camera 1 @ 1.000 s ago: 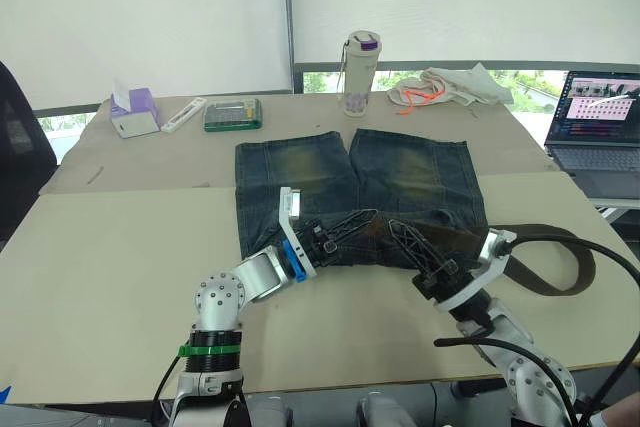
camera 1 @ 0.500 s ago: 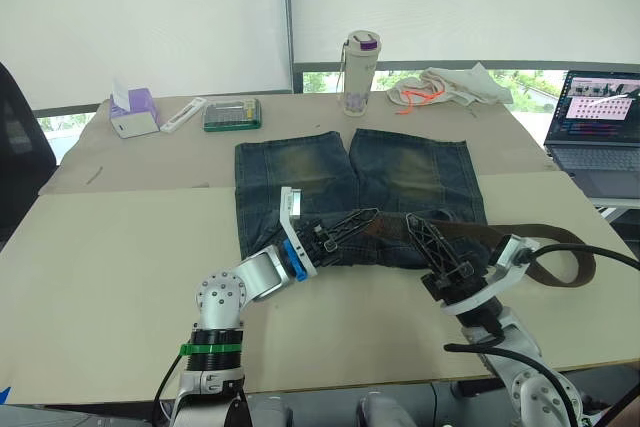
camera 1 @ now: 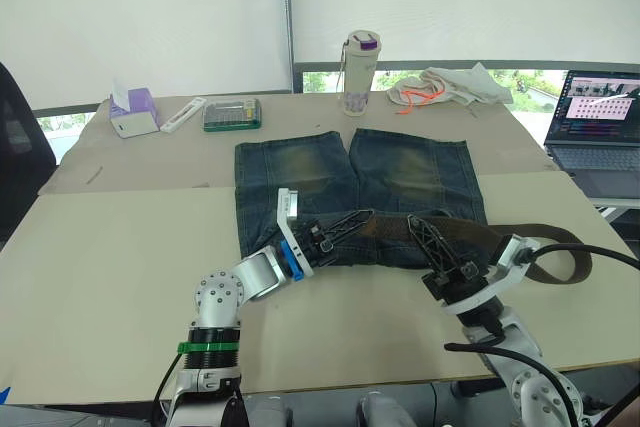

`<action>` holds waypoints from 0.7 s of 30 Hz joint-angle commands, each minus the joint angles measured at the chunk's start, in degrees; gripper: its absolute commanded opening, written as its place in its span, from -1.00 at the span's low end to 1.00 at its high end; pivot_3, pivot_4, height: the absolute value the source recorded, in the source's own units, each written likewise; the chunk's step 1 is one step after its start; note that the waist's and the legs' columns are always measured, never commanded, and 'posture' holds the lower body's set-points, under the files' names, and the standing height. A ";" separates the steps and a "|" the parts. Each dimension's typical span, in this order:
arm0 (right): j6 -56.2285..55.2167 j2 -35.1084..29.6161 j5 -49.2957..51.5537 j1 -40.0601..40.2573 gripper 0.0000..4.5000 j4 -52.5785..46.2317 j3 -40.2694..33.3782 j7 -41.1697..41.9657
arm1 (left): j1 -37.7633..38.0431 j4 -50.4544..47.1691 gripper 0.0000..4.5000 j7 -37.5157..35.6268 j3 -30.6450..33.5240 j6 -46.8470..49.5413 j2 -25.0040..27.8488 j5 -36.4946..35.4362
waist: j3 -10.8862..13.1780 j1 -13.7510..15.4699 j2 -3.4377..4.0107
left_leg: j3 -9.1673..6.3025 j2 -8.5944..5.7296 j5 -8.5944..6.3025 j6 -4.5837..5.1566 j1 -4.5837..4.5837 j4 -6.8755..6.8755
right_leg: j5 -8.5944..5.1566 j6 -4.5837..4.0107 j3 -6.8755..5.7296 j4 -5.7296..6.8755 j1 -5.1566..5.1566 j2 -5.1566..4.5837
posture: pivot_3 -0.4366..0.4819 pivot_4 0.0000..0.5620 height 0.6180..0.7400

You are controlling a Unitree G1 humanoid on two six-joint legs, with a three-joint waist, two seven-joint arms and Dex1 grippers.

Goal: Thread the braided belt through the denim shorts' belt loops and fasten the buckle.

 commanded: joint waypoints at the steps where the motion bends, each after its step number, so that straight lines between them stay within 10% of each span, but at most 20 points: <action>1: -1.61 -0.93 0.90 0.31 -0.97 -1.60 -1.38 0.21 | -0.57 -0.44 -1.00 -0.86 0.17 -0.96 0.22 0.32 | 0.00 0.00 0.00 | 0.00 0.00 0.00 0.00 0.00 0.00 | 0.00 0.00 0.00 0.00 0.00 0.00 | -0.05 -0.47 1.00; 21: -0.83 -3.46 1.85 -0.53 -0.97 -0.25 -1.33 -4.01 | 0.00 -1.24 -1.00 -2.02 -0.06 -2.64 -0.40 2.59 | 0.02 0.01 -0.02 | 0.01 0.00 0.00 0.00 -0.06 -0.01 | -0.02 0.03 0.00 -0.03 -0.03 0.00 | -0.05 -0.47 1.00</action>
